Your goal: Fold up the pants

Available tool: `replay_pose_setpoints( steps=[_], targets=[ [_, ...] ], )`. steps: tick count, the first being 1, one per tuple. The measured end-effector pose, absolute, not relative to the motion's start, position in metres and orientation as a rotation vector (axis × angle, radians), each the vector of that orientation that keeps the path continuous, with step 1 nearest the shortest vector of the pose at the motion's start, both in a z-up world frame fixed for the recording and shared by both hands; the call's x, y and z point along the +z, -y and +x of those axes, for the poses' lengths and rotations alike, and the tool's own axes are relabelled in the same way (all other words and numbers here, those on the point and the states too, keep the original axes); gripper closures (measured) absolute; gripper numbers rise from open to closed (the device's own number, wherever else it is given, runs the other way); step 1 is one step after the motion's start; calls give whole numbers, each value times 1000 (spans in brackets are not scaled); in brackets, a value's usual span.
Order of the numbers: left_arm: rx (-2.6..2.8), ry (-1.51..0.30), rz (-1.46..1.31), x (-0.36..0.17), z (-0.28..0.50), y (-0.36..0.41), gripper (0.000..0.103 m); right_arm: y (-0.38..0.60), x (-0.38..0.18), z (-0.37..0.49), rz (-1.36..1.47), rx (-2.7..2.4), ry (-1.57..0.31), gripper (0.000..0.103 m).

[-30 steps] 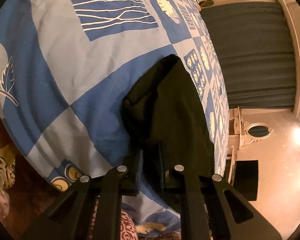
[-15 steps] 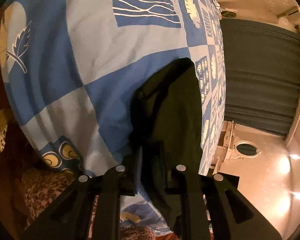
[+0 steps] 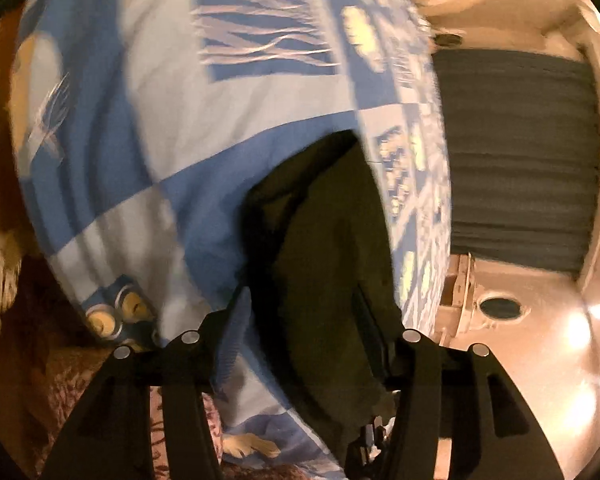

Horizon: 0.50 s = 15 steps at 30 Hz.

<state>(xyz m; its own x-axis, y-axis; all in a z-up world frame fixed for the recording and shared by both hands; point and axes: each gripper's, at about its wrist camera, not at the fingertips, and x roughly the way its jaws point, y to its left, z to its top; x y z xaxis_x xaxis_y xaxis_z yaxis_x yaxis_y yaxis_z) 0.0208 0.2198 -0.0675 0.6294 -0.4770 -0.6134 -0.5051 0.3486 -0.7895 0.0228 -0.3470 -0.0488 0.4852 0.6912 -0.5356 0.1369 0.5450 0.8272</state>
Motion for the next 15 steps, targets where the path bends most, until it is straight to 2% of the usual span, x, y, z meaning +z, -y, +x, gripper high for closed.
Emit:
replay_pose_setpoints(
  steps=[6,8,10,11,15],
  targets=[
    [76,-999,-1260,-75,25,-221,52,347,-56,23,990,404,-1049,87],
    [85,-1001,-1240,-76,24,-220,60,347,-57,23,989,406,-1049,87],
    [88,-1001,-1237,-77,24,-221,73,346,-57,23,987,405,-1050,87],
    [84,-995,-1242,-78,24,-223,85,346,-57,23,988,405,-1050,87],
    [60,-980,-1251,-77,27,-225,89,345,-56,23,980,405,-1047,87]
  ],
)
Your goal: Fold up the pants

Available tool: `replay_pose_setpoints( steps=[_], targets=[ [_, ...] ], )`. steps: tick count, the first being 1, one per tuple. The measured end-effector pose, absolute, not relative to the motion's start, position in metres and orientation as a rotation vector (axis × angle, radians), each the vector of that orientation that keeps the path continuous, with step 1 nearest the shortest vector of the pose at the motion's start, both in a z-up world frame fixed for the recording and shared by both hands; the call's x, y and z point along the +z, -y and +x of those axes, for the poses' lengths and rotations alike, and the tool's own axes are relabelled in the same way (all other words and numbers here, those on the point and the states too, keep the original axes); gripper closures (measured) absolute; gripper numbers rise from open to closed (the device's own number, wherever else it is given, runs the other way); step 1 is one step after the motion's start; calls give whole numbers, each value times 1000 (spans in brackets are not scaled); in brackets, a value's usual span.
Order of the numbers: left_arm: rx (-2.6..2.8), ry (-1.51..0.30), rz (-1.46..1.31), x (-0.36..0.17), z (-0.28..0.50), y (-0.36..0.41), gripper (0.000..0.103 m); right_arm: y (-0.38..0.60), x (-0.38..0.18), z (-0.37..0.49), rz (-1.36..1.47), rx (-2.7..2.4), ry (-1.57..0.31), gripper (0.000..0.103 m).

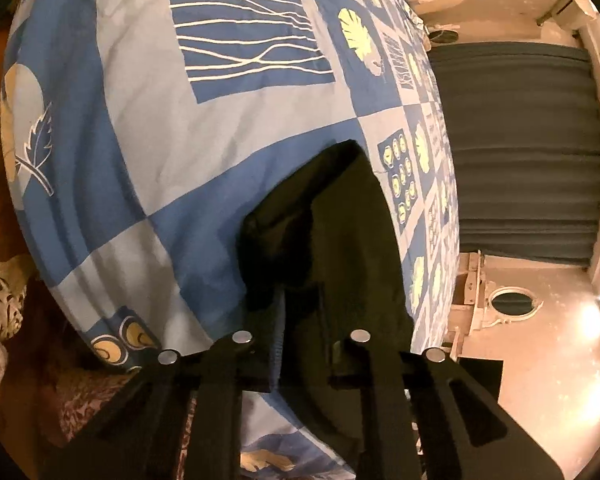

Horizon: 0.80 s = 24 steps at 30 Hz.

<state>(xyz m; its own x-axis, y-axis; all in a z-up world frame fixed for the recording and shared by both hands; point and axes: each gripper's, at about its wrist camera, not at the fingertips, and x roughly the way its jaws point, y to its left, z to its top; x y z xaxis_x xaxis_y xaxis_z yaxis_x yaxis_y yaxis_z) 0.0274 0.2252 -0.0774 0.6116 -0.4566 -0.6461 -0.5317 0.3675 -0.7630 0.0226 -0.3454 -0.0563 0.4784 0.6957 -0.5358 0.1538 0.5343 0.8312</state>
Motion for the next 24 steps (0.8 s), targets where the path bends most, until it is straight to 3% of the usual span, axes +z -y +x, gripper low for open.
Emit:
replay_pose_setpoints(
  steps=[9,11,19,20,22,24],
  targets=[
    [47,-932,-1247,-69,40,-237,94,335,-39,12,979,427,-1015,91],
    [61,-910,-1225,-66,39,-244,94,328,-39,3,968,449,-1035,98],
    [110,-939,-1190,-82,22,-266,97,320,-60,-12,968,447,-1108,94],
    [100,-942,-1162,-78,22,-263,97,328,-55,-10,973,437,-1087,91],
    [60,-937,-1121,-68,21,-253,96,355,-37,-2,961,385,-1015,72],
    [1,-945,-1083,-57,24,-235,95,401,-11,11,940,283,-921,40]
  ],
)
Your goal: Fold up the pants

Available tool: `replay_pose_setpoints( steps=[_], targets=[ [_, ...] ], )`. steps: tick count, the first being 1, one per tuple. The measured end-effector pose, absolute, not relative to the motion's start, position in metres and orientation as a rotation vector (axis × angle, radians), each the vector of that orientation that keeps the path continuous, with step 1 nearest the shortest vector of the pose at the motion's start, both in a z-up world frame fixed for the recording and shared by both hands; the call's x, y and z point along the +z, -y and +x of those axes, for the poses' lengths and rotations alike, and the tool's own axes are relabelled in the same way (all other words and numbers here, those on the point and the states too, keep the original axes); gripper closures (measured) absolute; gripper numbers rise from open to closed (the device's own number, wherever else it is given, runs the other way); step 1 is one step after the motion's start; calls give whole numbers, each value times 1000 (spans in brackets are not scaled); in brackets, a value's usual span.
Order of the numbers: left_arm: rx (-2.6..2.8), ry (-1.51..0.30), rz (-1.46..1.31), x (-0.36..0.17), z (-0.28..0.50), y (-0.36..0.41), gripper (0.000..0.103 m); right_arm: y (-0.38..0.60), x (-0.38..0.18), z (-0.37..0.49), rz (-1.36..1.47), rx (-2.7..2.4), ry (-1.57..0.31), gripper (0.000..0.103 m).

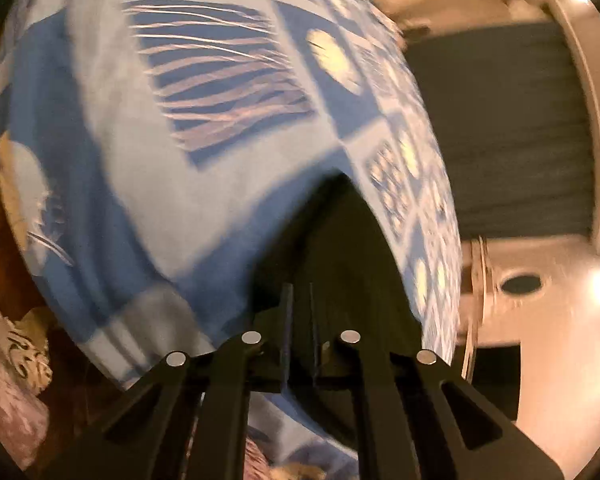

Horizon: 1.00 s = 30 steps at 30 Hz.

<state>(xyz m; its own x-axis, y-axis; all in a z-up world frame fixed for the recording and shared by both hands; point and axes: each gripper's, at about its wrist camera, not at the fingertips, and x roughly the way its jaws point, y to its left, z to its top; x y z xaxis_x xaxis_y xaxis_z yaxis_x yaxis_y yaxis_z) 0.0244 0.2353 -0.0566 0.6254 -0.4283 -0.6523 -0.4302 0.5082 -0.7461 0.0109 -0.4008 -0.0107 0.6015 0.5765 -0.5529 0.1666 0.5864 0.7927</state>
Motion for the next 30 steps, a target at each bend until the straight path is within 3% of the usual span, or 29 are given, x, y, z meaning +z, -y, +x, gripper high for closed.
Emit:
replay_pose_setpoints(
  steps=[2,5,13,15,17,23,25,27,28,29,30],
  targets=[
    [-79,-957,-1036,-46,31,-208,93,442,8,28,923,194,-868,34],
    [-190,-986,-968,-36,40,-162,68,514,39,78,799,-5,-843,33],
    [-423,-1112,-885,-38,46,-57,66,618,34,219,602,-429,-1054,24],
    [-461,-1134,-837,-40,42,-40,59,631,18,244,564,-506,-1122,22],
    [-485,-1155,-774,-42,39,-26,54,634,1,261,507,-562,-1190,18],
    [-557,-1163,-624,-42,35,0,54,652,-41,274,411,-655,-1329,16],
    [-587,-1169,-602,-42,29,9,54,656,-40,268,435,-638,-1309,24],
    [-616,-1178,-611,-42,24,18,47,659,-36,261,413,-617,-1308,55],
    [-628,-1184,-619,-43,25,22,45,664,-31,253,430,-595,-1296,62],
    [-631,-1186,-638,-44,25,27,44,669,-27,245,477,-555,-1275,80],
    [-636,-1190,-658,-45,25,31,44,675,-21,232,557,-498,-1239,90]
  ],
)
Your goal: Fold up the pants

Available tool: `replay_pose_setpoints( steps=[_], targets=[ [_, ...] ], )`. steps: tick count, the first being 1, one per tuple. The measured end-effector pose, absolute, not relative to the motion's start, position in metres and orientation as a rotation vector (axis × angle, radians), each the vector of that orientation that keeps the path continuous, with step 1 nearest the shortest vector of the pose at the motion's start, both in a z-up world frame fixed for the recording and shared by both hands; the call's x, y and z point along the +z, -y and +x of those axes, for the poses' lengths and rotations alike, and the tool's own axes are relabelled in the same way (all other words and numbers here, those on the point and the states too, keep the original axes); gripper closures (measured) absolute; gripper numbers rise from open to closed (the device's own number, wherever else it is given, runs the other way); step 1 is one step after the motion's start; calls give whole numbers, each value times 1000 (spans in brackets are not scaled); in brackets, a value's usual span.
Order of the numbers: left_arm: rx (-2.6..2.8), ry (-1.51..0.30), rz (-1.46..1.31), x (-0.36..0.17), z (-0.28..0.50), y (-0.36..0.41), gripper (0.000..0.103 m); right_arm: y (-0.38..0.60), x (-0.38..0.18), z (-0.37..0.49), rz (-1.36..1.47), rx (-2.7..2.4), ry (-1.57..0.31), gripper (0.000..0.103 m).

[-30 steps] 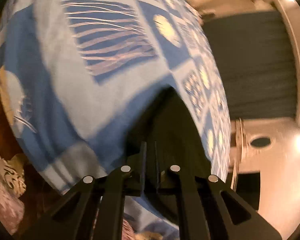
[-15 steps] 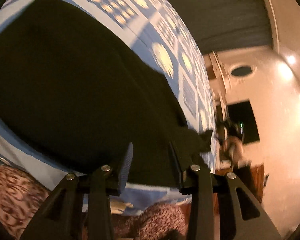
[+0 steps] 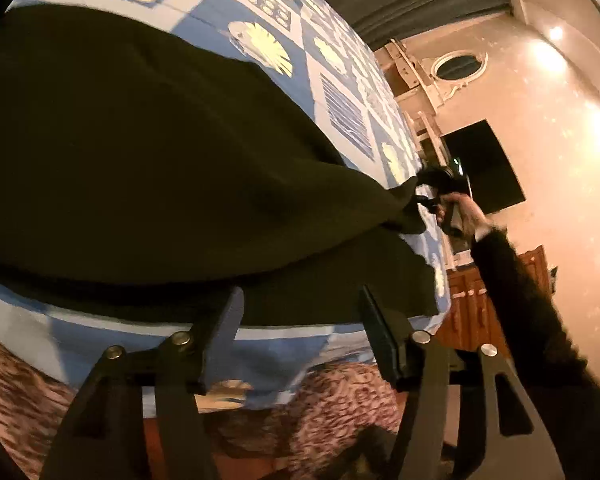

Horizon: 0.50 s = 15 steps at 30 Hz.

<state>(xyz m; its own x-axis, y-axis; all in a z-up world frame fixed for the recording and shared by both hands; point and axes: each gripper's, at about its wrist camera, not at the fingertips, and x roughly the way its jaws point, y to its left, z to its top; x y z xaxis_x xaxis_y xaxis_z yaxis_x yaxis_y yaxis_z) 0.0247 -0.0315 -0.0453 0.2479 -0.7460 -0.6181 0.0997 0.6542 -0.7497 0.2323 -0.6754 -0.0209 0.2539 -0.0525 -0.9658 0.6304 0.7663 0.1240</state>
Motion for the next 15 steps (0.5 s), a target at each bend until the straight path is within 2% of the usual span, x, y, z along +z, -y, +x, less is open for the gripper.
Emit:
replay_pose_setpoints(
  steps=[4,5,7,11,12,15],
  targets=[
    [-666,-1224,-720,-51,25,54,42,693,3,186,694,-389,-1118,94],
    [-670,-1232,-737,-53,26,60,37,696,10,177,720,-367,-1091,94],
    [-660,-1235,-776,-55,24,67,34,703,24,148,772,-320,-1025,94],
    [-632,-1196,-906,-57,24,81,33,712,47,95,836,-243,-905,94],
    [-621,-1174,-932,-57,24,85,27,716,53,78,849,-220,-875,94],
    [-601,-1134,-981,-59,23,101,25,717,61,44,871,-181,-823,94]
  ],
)
